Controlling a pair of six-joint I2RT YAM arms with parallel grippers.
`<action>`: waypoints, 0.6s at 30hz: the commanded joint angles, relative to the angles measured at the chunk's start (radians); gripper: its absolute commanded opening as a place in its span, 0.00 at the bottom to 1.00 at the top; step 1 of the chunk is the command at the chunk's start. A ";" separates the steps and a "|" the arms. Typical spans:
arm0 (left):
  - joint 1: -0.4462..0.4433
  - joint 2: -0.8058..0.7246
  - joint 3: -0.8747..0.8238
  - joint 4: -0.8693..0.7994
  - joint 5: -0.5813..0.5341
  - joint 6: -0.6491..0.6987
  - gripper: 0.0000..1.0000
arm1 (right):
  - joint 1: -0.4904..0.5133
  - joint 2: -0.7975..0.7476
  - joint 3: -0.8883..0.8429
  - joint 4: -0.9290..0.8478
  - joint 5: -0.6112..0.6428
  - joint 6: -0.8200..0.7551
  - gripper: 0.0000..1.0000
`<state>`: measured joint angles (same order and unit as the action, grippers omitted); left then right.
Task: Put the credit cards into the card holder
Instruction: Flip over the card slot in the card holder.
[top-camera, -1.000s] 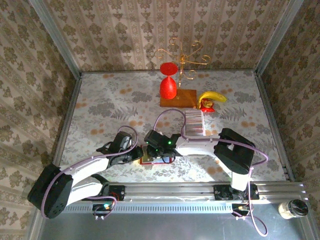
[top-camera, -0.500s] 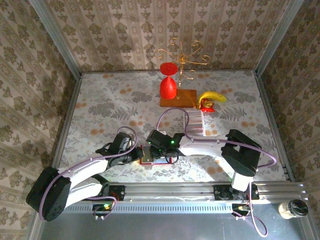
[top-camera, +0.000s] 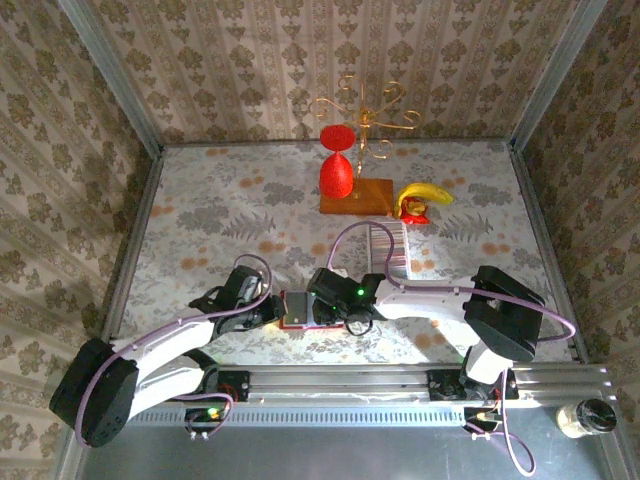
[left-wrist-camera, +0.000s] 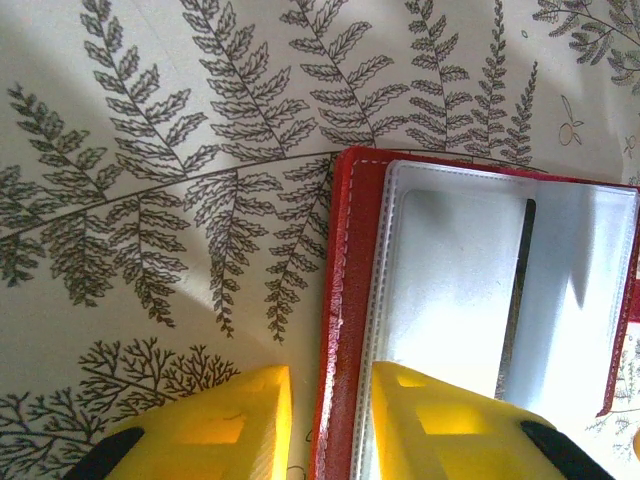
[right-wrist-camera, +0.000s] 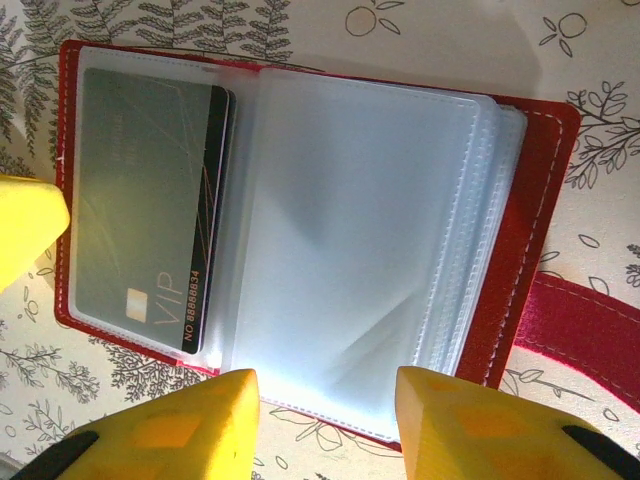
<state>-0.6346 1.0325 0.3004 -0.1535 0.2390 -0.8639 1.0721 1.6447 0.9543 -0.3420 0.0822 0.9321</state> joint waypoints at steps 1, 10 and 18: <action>-0.008 -0.006 -0.032 -0.070 -0.012 0.009 0.28 | 0.008 0.019 0.014 0.005 0.011 0.020 0.40; -0.010 -0.006 -0.039 -0.066 -0.007 0.014 0.27 | 0.011 0.068 0.023 -0.005 -0.002 0.040 0.41; -0.019 0.009 -0.049 -0.040 0.000 0.011 0.26 | 0.014 0.098 0.026 0.056 -0.030 0.063 0.44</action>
<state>-0.6411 1.0256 0.2874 -0.1417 0.2317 -0.8635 1.0782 1.7153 0.9623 -0.3138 0.0696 0.9623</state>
